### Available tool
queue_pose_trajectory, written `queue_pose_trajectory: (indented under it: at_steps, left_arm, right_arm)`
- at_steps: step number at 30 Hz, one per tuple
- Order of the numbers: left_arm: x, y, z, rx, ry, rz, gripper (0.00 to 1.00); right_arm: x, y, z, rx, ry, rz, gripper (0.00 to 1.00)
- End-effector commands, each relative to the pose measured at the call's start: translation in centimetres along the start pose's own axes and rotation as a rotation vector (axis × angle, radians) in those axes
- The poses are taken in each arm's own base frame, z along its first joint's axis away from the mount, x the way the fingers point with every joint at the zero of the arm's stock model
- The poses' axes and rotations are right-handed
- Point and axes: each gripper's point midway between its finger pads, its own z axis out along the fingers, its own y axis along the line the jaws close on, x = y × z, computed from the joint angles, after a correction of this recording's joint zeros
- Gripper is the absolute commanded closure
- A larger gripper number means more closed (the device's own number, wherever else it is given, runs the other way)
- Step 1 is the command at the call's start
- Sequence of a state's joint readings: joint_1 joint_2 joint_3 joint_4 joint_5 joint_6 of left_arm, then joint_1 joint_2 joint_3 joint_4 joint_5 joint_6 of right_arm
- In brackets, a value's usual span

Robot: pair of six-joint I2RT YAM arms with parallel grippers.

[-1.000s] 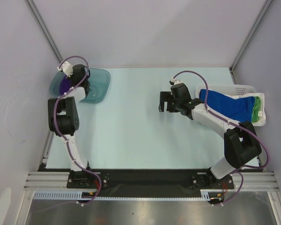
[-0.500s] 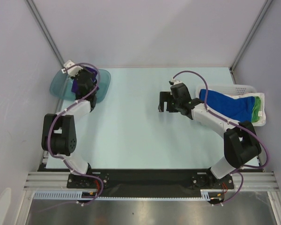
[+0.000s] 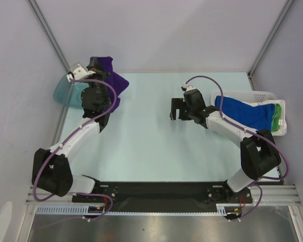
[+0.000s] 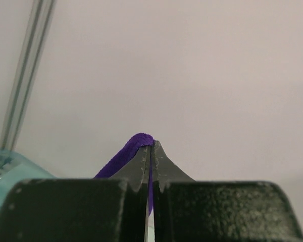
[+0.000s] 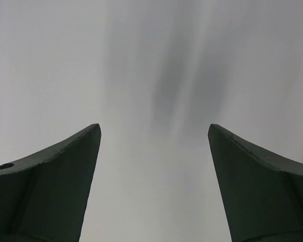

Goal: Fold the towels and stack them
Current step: Move the towel to the center of the board

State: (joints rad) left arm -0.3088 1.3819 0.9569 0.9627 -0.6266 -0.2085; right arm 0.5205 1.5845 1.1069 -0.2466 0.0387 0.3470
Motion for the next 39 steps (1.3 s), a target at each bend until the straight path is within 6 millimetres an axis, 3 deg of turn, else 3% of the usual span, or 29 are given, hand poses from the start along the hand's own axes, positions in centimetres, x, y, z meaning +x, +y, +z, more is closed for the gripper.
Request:
queue_pose_trajectory:
  at_steps: [1, 2, 4, 5, 7, 9, 12, 13, 16, 17, 18, 19, 22, 23, 24, 25, 26, 30, 31, 32, 33, 34, 36, 39]
  left_arm:
    - [-8.3, -6.5, -0.6, 0.16, -0.105, -0.042, 0.99]
    - [-9.4, -9.3, -1.7, 0.212, -0.102, -0.042, 1.0]
    - [-9.9, -12.2, -3.0, 0.28, -0.059, -0.036, 1.0]
    - [-9.3, -14.4, -4.8, 0.324, -0.021, -0.024, 1.0]
    - [-8.1, -17.3, -7.6, 0.403, 0.056, -0.015, 1.0]
    - [-7.4, -18.6, -9.6, 0.448, 0.097, -0.02, 1.0]
    - [-7.5, -22.1, -11.9, 0.558, 0.145, -0.009, 1.0]
    - [-9.2, -23.8, -12.1, 0.594, 0.12, -0.008, 1.0]
    - [-11.8, -26.0, -12.2, 0.67, 0.099, -0.022, 1.0]
    - [-14.0, -27.0, -11.5, 0.681, 0.072, -0.05, 1.0]
    - [-14.2, -27.4, -11.5, 0.698, 0.096, -0.032, 1.0]
    - [-16.1, -27.8, -11.1, 0.7, 0.081, -0.062, 1.0]
    - [-15.7, -27.8, -11.7, 0.723, 0.142, -0.067, 1.0]
    - [-14.3, -27.6, -12.3, 0.727, 0.181, -0.075, 1.0]
    - [-14.1, -26.4, -12.1, 0.676, 0.193, -0.085, 0.98]
    - [-11.5, -25.3, -12.3, 0.619, 0.253, -0.093, 0.96]
    - [-10.1, -24.5, -12.3, 0.585, 0.286, -0.1, 0.95]
    - [2.1, -17.5, -13.6, 0.429, 0.606, -0.145, 0.92]
    - [4.8, -15.8, -14.1, 0.353, 0.689, -0.239, 0.92]
    - [10.6, -10.9, -15.6, 0.276, 0.818, -0.212, 0.93]
    - [12.9, -8.8, -16.3, 0.233, 0.865, -0.25, 0.91]
    - [16.9, -3.8, -18.3, 0.116, 0.943, -0.266, 0.86]
    - [19.6, -0.5, -19.9, 0.044, 0.986, -0.301, 0.77]
    - [21.0, 2.9, -21.7, -0.035, 1.018, -0.268, 0.72]
  right_arm:
    - [-3.3, 0.8, -1.6, -0.022, -0.122, -0.003, 0.08]
    - [-3.7, 0.7, -1.9, -0.02, -0.136, 0.004, 0.08]
    - [-4.3, 0.7, -2.3, -0.014, -0.163, 0.012, 0.08]
    - [-4.7, 0.7, -2.7, -0.014, -0.182, 0.024, 0.08]
    - [-5.1, 0.4, -3.3, 0.004, -0.202, 0.041, 0.08]
    - [-5.5, 0.3, -4.3, 0.005, -0.233, 0.061, 0.08]
    - [-6.1, 0.1, -5.6, 0.003, -0.276, 0.078, 0.08]
    - [-6.0, 0.0, -5.8, 0.003, -0.281, 0.081, 0.08]
    - [-6.3, -0.2, -6.6, 0.006, -0.299, 0.089, 0.08]
    - [-6.2, -0.2, -6.6, 0.005, -0.297, 0.09, 0.08]
    - [-6.3, -0.3, -6.8, 0.008, -0.302, 0.096, 0.07]
    - [-6.3, -0.3, -7.0, 0.01, -0.303, 0.095, 0.07]
    - [-6.3, -0.7, -7.3, 0.024, -0.313, 0.105, 0.07]
    - [-6.1, -0.8, -7.6, 0.024, -0.318, 0.107, 0.07]
    - [-6.3, -0.8, -7.7, 0.026, -0.327, 0.109, 0.07]
    - [-6.2, -0.9, -7.7, 0.028, -0.328, 0.114, 0.07]
    - [-6.1, -1.0, -7.6, 0.03, -0.323, 0.118, 0.07]
    - [-4.8, -1.2, -6.9, 0.035, -0.295, 0.127, 0.07]
    - [-4.6, -1.2, -6.7, 0.035, -0.293, 0.132, 0.07]
    - [-4.2, -1.3, -6.5, 0.036, -0.285, 0.138, 0.07]
    - [-3.6, -1.1, -6.1, 0.033, -0.272, 0.14, 0.07]
    - [-2.8, -1.2, -5.6, 0.03, -0.258, 0.141, 0.07]
    - [-1.9, -0.6, -4.9, 0.017, -0.235, 0.131, 0.07]
    - [-0.2, -0.2, -3.4, 0.032, -0.188, 0.099, 0.07]
